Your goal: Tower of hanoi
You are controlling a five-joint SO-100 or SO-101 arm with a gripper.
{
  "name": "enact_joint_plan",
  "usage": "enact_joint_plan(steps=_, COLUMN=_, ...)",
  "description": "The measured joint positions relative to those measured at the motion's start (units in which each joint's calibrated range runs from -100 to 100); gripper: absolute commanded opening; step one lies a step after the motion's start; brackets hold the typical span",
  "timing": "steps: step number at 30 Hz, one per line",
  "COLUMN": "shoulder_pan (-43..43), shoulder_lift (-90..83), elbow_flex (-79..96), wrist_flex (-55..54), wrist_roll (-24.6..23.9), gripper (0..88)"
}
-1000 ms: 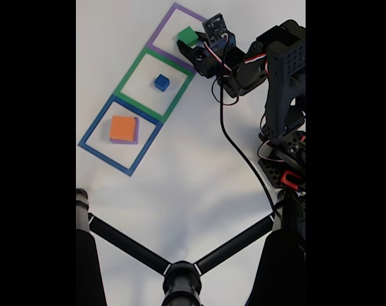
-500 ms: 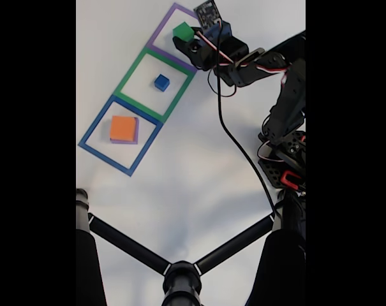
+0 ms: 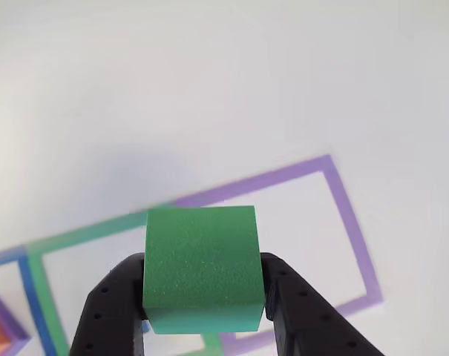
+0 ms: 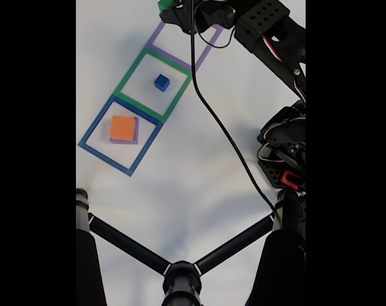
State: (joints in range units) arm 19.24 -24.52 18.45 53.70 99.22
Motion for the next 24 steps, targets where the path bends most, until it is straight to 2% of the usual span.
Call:
enact_joint_plan(steps=5, shoulder_pan=-5.64, shoulder_lift=-0.08, elbow_flex=-24.69, wrist_flex=28.57, wrist_roll=-0.59, gripper=6.8)
enact_joint_plan(steps=9, shoulder_pan=-10.5, shoulder_lift=-0.17, elbow_flex=-37.08, wrist_flex=40.28, wrist_roll=-2.94, gripper=6.9)
enact_joint_plan(steps=14, shoulder_pan=-15.84, shoulder_lift=-0.17, elbow_flex=-39.4, wrist_flex=43.06, wrist_roll=-5.28, gripper=7.0)
enact_joint_plan(steps=19, shoulder_pan=-21.19, shoulder_lift=-0.17, elbow_flex=-39.48, wrist_flex=43.13, wrist_roll=-5.28, gripper=7.0)
enact_joint_plan(steps=24, shoulder_pan=-26.43, shoulder_lift=-1.51, elbow_flex=-32.0, wrist_flex=37.91, wrist_roll=-5.28, gripper=6.8)
